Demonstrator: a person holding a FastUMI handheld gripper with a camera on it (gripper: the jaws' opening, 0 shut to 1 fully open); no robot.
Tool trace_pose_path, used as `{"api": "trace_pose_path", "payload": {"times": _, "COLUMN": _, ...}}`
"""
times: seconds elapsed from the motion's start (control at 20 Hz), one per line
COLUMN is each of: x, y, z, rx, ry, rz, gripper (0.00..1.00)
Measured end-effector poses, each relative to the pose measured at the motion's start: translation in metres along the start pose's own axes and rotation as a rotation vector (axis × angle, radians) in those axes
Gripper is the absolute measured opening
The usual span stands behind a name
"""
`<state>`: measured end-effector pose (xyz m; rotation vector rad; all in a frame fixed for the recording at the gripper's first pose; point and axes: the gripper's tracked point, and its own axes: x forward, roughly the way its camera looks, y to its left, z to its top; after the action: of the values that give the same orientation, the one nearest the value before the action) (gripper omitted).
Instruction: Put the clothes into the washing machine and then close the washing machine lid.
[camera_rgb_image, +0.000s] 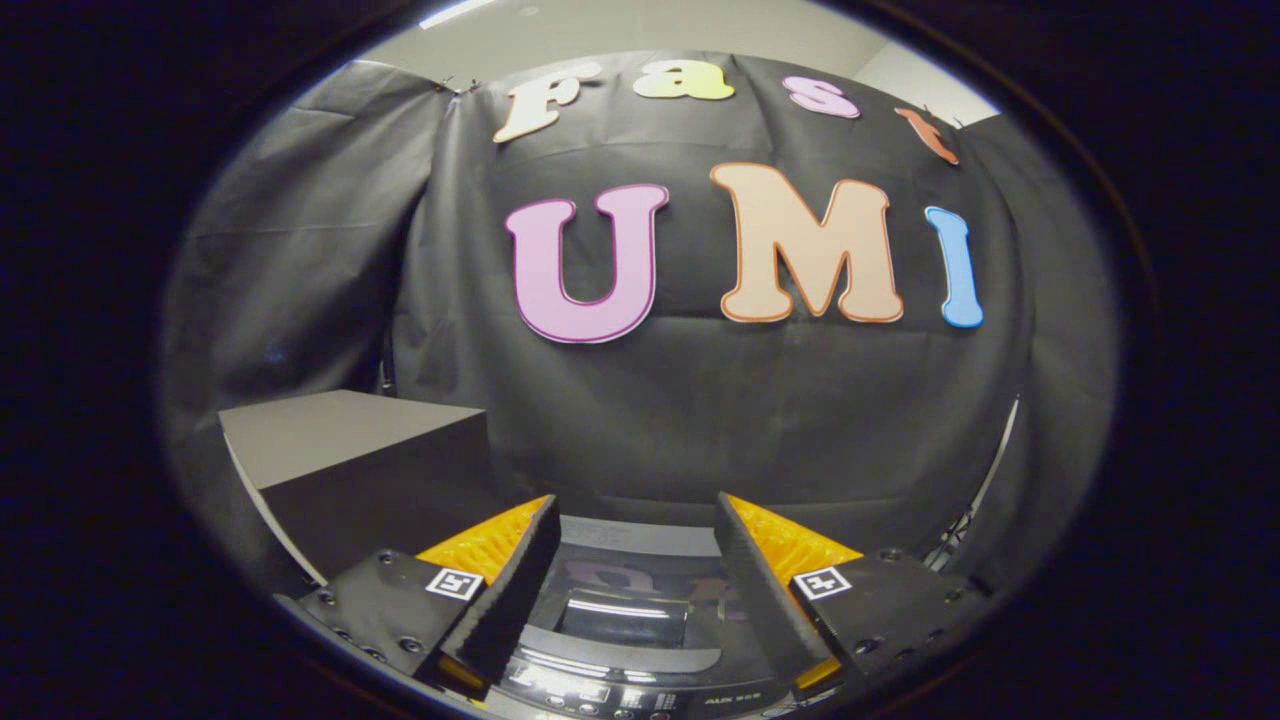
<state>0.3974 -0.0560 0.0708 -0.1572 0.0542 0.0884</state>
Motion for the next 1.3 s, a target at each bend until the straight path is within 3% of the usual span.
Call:
{"api": "trace_pose_path", "payload": {"times": 0.15, "x": -0.016, "y": -0.006, "z": 0.008, "rx": -0.023, "ry": -0.007, "rz": -0.022, "gripper": 0.97}}
{"api": "trace_pose_path", "payload": {"times": 0.35, "x": -0.036, "y": 0.001, "z": 0.015, "rx": -0.034, "ry": -0.022, "rz": 0.009, "gripper": 0.97}}
{"api": "trace_pose_path", "payload": {"times": 0.7, "x": -0.072, "y": 0.034, "z": 0.006, "rx": 0.12, "ry": 0.005, "rz": 0.126, "gripper": 0.96}}
{"api": "trace_pose_path", "payload": {"times": 0.85, "x": -0.088, "y": 0.024, "z": 0.005, "rx": 0.132, "ry": 0.004, "rz": 0.08, "gripper": 0.96}}
{"api": "trace_pose_path", "payload": {"times": 1.1, "x": -0.106, "y": 0.015, "z": 0.018, "rx": 0.082, "ry": -0.051, "rz": 0.092, "gripper": 0.97}}
{"api": "trace_pose_path", "payload": {"times": 1.3, "x": -0.107, "y": 0.017, "z": 0.028, "rx": 0.114, "ry": -0.098, "rz": 0.111, "gripper": 0.97}}
